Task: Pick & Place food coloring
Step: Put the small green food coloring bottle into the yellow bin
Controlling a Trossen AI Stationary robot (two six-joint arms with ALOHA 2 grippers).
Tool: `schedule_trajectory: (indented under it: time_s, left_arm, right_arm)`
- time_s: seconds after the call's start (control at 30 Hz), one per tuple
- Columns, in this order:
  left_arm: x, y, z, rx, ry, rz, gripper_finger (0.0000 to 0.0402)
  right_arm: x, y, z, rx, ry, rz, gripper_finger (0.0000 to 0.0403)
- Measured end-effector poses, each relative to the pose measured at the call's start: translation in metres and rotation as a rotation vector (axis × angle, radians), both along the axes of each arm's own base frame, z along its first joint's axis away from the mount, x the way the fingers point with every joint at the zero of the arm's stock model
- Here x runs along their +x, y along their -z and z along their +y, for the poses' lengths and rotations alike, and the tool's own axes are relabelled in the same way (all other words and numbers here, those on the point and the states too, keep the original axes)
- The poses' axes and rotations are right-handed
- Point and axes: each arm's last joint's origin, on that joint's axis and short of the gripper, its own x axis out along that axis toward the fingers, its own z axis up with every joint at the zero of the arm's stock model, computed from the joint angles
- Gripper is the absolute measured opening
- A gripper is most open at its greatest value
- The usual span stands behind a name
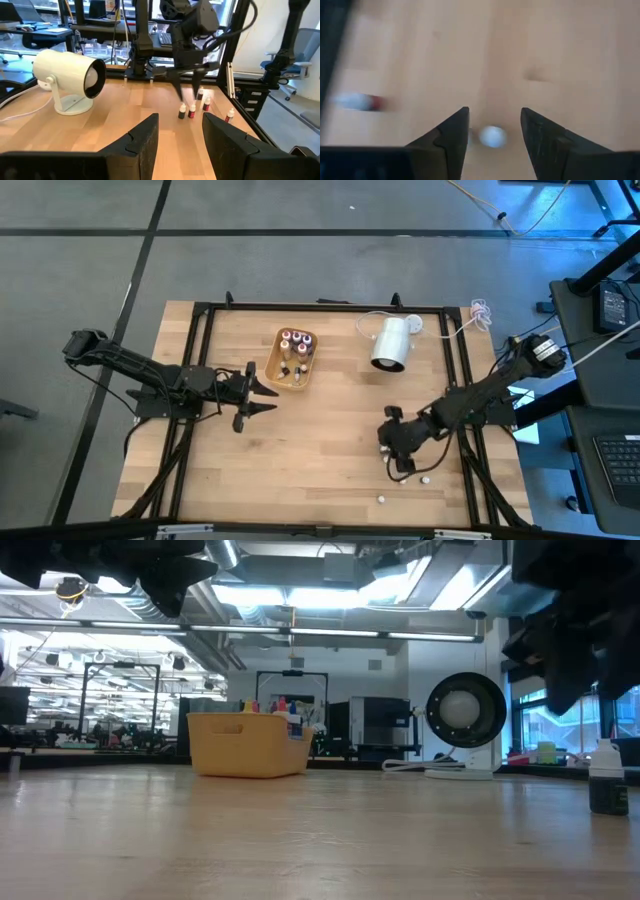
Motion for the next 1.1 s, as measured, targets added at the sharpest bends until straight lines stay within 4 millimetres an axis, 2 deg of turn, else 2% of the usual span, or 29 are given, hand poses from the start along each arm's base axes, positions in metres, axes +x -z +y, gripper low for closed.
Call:
schedule_trajectory:
  time_s: [0.13, 0.37, 0.67, 0.9, 1.1]
  left_arm:
    - [0.0, 0.0, 0.001, 0.002, -0.024, 0.0, 0.0148]
    - [0.0, 0.001, 0.001, 0.003, -0.027, 0.005, 0.0148]
    - [0.0, 0.003, 0.001, 0.009, -0.027, 0.027, 0.0148]
    - [0.0, 0.003, 0.001, 0.009, -0.028, 0.028, 0.0148]
    - [0.0, 0.003, 0.001, 0.009, -0.027, 0.028, 0.0148]
  right_arm:
    - [-0.007, 0.003, 0.001, -0.138, -0.008, 0.007, 0.0174]
    - [-0.009, 0.004, 0.006, -0.164, -0.049, -0.006, 0.0169]
    - [-0.004, 0.024, 0.009, -0.204, -0.054, 0.064, 0.0168]
    - [-0.002, 0.031, 0.011, -0.188, -0.047, 0.095, 0.0168]
    - [0.0, 0.037, 0.013, -0.177, -0.061, 0.118, 0.0142]
